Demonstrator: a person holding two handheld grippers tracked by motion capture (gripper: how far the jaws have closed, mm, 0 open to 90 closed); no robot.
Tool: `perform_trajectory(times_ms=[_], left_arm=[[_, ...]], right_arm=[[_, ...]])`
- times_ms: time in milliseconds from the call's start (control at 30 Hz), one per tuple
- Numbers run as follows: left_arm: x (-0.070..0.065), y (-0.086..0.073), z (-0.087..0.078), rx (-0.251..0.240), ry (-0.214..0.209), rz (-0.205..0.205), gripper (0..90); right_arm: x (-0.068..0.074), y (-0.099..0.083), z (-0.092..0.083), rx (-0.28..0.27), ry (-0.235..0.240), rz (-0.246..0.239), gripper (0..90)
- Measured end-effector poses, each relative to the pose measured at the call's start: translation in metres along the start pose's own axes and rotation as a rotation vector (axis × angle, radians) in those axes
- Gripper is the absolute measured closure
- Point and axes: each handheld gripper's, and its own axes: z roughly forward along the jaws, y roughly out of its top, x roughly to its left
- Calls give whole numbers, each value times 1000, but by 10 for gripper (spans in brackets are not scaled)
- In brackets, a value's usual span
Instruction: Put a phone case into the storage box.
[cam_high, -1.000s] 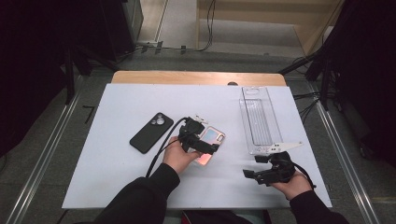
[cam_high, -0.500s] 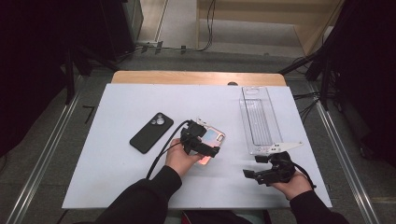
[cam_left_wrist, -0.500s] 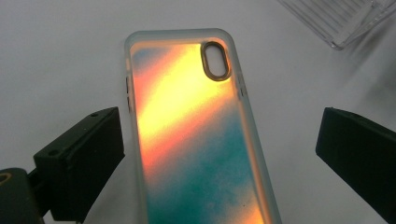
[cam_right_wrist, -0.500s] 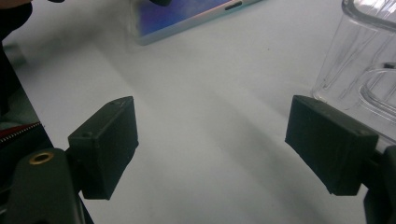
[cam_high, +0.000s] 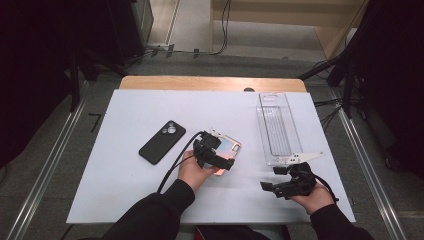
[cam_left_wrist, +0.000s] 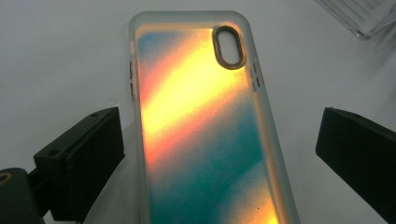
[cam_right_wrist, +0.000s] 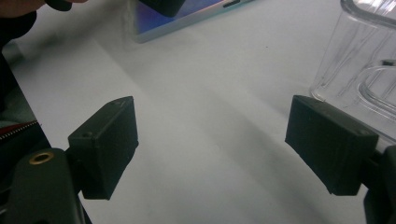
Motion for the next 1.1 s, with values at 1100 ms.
perform_trajectory(times_ms=[1100], left_arm=[[-17,-9,6,-20,179,47,170]], right_arm=[[0,0,1,5,-6,-4,152]])
